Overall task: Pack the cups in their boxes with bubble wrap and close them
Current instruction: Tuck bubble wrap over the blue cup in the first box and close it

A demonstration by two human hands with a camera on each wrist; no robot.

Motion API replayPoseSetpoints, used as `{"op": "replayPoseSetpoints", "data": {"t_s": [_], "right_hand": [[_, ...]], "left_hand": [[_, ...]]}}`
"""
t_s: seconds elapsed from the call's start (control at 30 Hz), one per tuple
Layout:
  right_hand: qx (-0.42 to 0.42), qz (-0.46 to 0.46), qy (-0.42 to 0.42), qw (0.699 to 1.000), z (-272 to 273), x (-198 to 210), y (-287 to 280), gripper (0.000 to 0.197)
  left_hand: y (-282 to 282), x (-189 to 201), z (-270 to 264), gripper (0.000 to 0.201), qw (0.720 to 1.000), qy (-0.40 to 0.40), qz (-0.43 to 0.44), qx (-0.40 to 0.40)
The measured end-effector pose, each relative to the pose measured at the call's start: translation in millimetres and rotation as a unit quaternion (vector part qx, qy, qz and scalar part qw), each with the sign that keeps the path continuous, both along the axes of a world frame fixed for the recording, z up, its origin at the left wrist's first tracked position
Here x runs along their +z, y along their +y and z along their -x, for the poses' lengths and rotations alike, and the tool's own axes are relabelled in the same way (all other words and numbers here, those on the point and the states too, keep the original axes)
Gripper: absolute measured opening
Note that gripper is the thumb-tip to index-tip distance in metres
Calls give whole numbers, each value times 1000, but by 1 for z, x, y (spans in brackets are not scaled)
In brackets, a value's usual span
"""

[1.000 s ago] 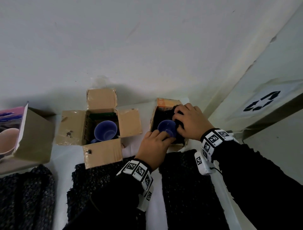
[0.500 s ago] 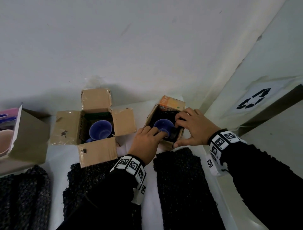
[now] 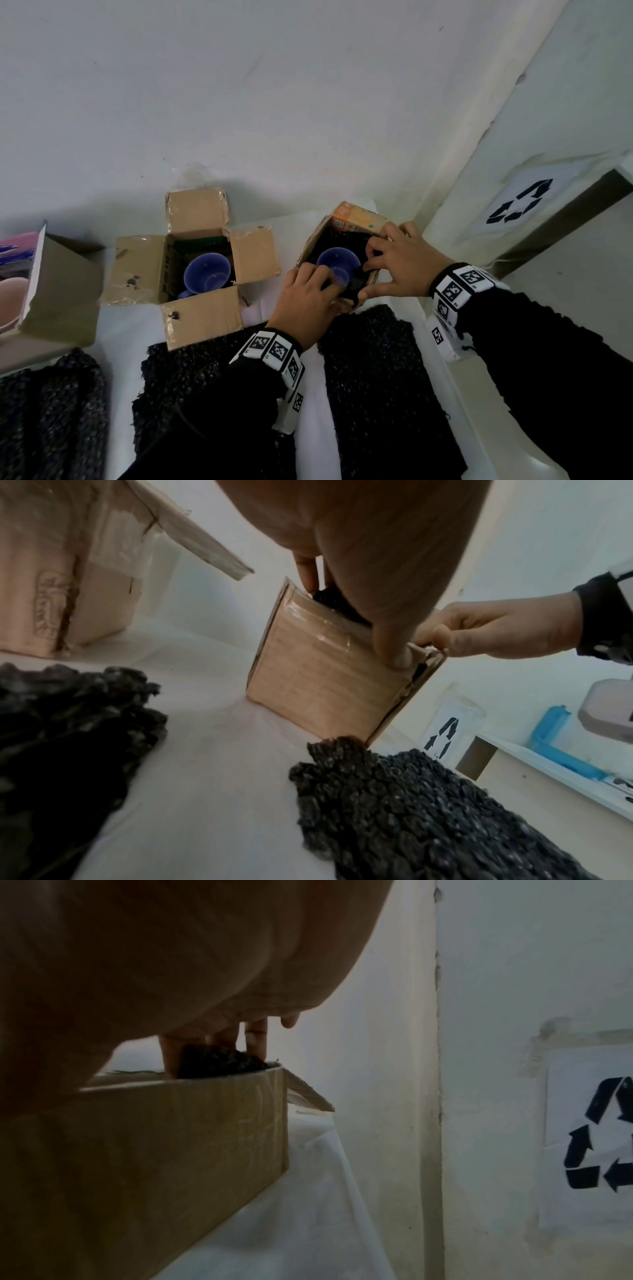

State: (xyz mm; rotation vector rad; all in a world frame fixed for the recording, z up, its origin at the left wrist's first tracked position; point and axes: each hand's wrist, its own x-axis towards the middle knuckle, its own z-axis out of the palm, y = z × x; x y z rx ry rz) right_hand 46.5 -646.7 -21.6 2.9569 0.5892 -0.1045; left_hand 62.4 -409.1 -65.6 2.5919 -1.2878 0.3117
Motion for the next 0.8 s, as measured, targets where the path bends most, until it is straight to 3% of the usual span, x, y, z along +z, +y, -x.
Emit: {"op": "replayPoseSetpoints", "data": {"t_s": [0.13, 0.37, 0.53, 0.8], "right_hand": [[-21, -23, 0, 1000, 6, -5, 7, 76], [20, -26, -39, 999, 18, -15, 10, 64], [38, -60, -69, 995, 32, -33, 7, 52], [7, -61, -125, 990, 34, -38, 17, 30]], "left_hand": [[-5, -1, 1, 28, 1000, 4, 7, -1], [-5, -5, 2, 24, 998, 25, 58, 15], [-6, 4, -3, 36, 993, 86, 84, -20], [0, 4, -14, 16, 997, 45, 43, -45]]}}
